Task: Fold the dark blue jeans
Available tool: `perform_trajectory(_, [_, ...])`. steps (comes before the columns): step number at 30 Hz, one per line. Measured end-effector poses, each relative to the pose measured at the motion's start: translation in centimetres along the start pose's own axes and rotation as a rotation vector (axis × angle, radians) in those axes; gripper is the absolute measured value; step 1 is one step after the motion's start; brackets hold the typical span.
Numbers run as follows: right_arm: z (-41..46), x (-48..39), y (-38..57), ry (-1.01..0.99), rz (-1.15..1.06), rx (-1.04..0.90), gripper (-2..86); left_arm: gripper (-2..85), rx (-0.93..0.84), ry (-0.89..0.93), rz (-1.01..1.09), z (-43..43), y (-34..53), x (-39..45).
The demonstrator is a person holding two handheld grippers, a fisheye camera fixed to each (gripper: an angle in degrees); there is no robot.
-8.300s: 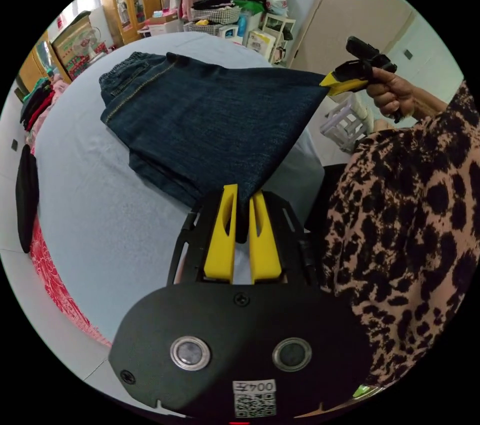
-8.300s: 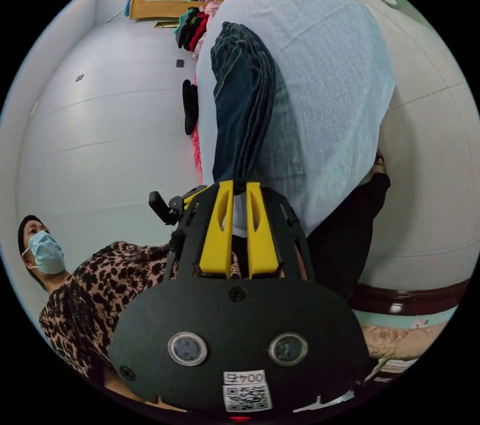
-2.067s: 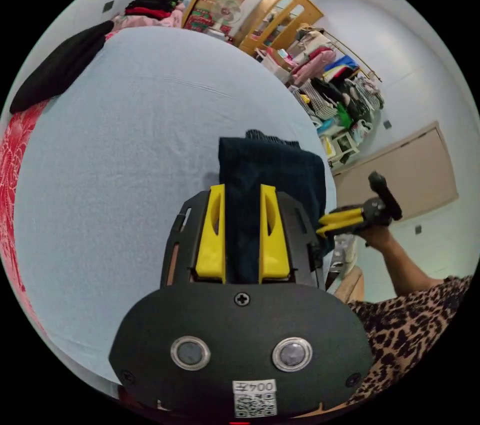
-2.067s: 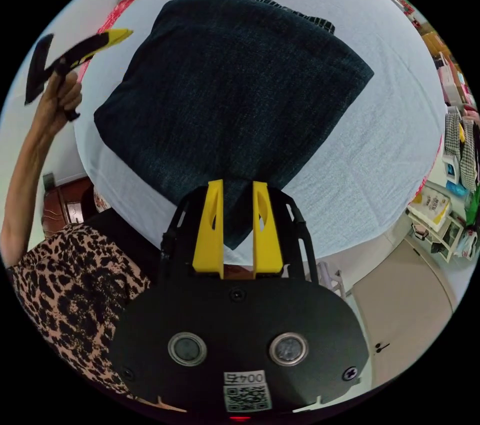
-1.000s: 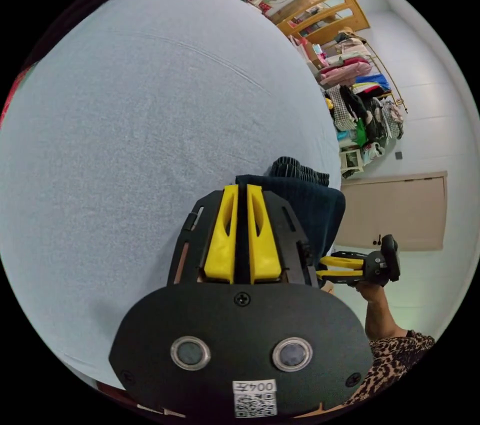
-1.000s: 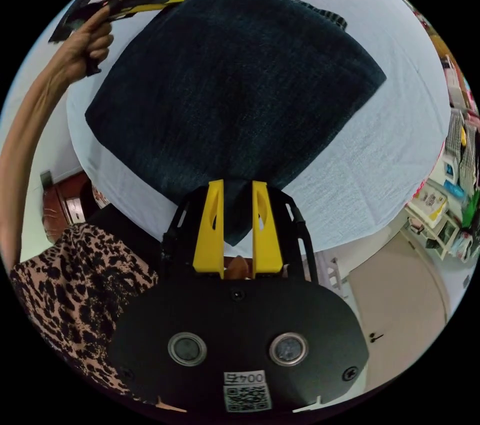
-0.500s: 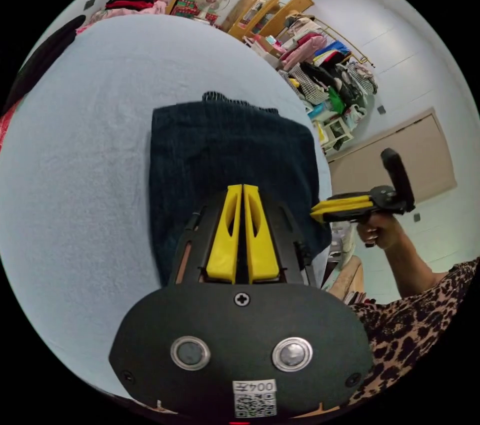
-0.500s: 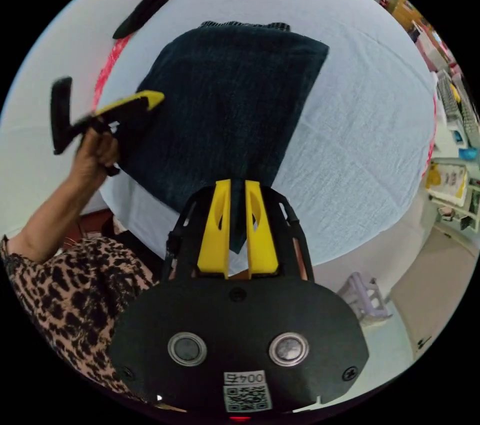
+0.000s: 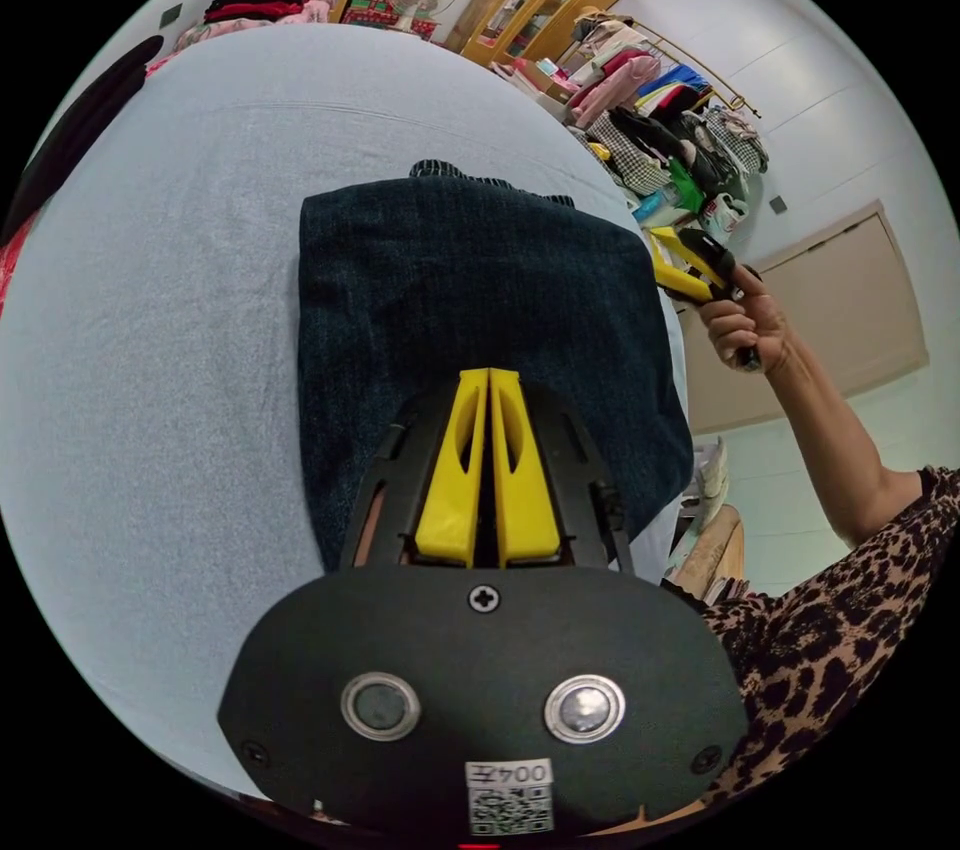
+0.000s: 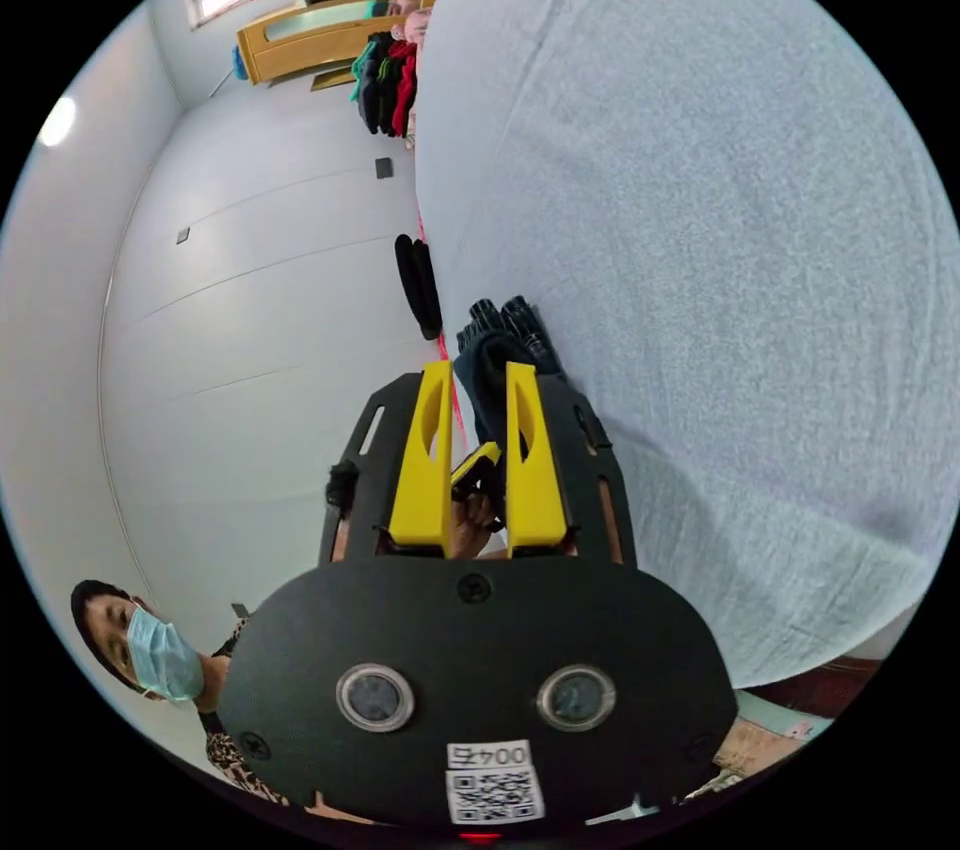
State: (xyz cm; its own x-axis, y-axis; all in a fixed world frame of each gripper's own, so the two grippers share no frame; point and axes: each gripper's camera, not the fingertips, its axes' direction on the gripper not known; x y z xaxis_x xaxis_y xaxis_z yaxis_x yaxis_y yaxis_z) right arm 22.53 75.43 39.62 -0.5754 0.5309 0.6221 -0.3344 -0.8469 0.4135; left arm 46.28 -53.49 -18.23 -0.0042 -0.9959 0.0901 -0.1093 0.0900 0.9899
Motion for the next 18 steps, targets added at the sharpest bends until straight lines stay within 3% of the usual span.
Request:
perform_trajectory(5, [-0.4, -0.5, -0.8, 0.013, -0.024, -0.028, 3.9, 0.7, 0.001, 0.006, -0.007, -0.4, 0.7, -0.6])
perform_trajectory(10, [0.1, -1.1, -1.7, 0.336, -0.064, -0.033, 3.0, 0.7, 0.002, 0.019, -0.006, -0.9, 1.4, -1.4])
perform_trajectory(15, [-0.8, 0.6, -0.3, 0.293, -0.084, -0.008, 3.4, 0.9, -0.003, 0.073, -0.037, -1.4, 2.0, -3.3])
perform_trajectory(18, [-2.9, -0.4, 3.3, 0.43, -0.176, 0.017, 5.3, 1.4, -0.005, 0.118, -0.059, -1.7, 2.3, -4.7])
